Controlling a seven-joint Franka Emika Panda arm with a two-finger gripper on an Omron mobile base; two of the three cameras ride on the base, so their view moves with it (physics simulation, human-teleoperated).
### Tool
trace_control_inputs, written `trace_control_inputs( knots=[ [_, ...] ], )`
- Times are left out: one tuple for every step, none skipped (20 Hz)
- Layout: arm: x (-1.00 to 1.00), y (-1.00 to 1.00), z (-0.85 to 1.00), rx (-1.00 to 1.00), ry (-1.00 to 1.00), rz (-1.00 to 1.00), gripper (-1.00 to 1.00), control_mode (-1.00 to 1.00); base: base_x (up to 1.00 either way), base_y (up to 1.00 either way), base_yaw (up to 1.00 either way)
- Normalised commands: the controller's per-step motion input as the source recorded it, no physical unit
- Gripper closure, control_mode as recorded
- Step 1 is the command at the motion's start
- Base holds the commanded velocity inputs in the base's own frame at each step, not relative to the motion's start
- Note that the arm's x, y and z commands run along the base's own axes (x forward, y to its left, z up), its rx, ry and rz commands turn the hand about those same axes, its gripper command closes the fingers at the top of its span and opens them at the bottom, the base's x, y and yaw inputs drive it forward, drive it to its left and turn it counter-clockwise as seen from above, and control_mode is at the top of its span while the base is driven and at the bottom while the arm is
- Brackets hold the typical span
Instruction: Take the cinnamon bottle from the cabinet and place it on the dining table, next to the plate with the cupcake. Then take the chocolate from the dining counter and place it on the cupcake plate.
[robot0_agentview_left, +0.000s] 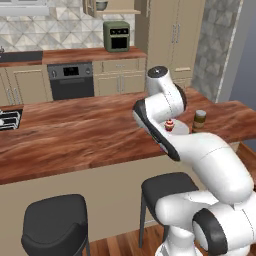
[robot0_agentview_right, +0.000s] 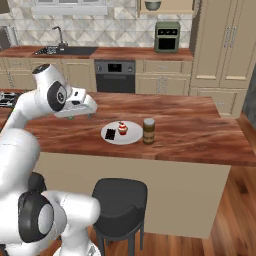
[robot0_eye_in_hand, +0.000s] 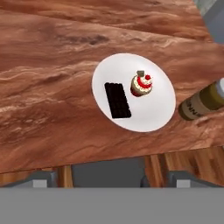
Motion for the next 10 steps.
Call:
trace_control_inputs(
  knots=[
    [-1.0, 0.37, 0.0, -0.05, -0.15, 0.0, -1.0, -1.0, 0.0, 0.0, 0.0],
    [-1.0, 0.36, 0.0, -0.05, -0.11, 0.0, -1.0, -1.0, 0.0, 0.0, 0.0],
    [-1.0, 0.44, -0.06, -0.09, -0.05, 0.0, -1.0, -1.0, 0.0, 0.0, 0.0],
    [-1.0, 0.42, -0.06, -0.1, -0.08, 0.0, -1.0, -1.0, 0.0, 0.0, 0.0],
    [-1.0, 0.39, -0.05, -0.1, -0.11, 0.0, -1.0, -1.0, 0.0, 0.0, 0.0],
    [-1.0, 0.3, -0.03, -0.1, -0.11, 0.0, -1.0, -1.0, 0.0, 0.0, 0.0],
    [-1.0, 0.25, 0.0, -0.11, -0.1, 0.0, -1.0, -1.0, 0.0, 0.0, 0.0],
    [-0.86, 0.2, 0.0, -0.1, -0.04, 0.0, -1.0, -1.0, 0.0, 0.0, 0.0],
    [-0.61, 0.1, 0.0, -0.03, 0.0, 0.0, -1.0, -1.0, 0.0, 0.0, 0.0],
    [-0.45, 0.16, -0.03, 0.0, 0.03, 0.0, -1.0, -1.0, 0.0, 0.0, 0.0]
  ],
)
